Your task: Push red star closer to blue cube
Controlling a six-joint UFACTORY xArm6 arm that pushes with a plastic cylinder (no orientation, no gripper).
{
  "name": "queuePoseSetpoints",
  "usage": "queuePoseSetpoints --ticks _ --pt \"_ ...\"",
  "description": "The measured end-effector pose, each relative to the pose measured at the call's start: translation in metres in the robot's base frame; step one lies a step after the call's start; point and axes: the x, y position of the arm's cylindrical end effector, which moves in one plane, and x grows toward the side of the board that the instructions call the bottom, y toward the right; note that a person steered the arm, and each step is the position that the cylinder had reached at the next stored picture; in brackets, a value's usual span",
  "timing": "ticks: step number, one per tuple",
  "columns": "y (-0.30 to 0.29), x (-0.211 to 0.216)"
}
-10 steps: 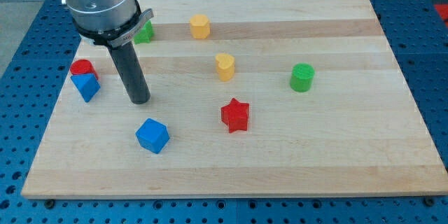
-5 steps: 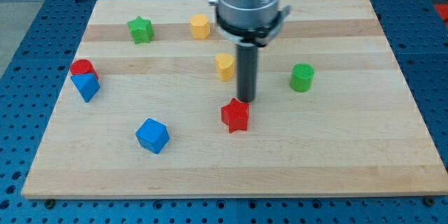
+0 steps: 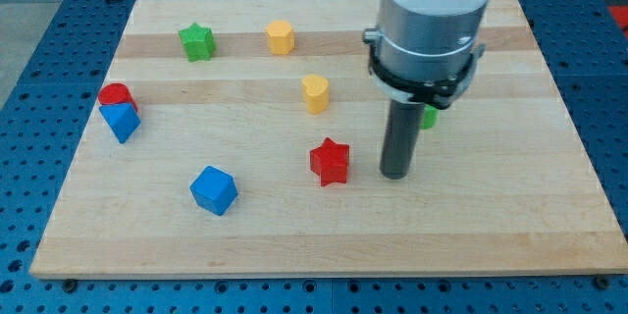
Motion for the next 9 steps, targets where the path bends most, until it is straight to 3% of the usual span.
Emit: queuePoseSetpoints --ticks 4,6,9 --pt "-0.125 -0.036" --pt "-0.105 -0.001" --pt "-0.174 -0.01"
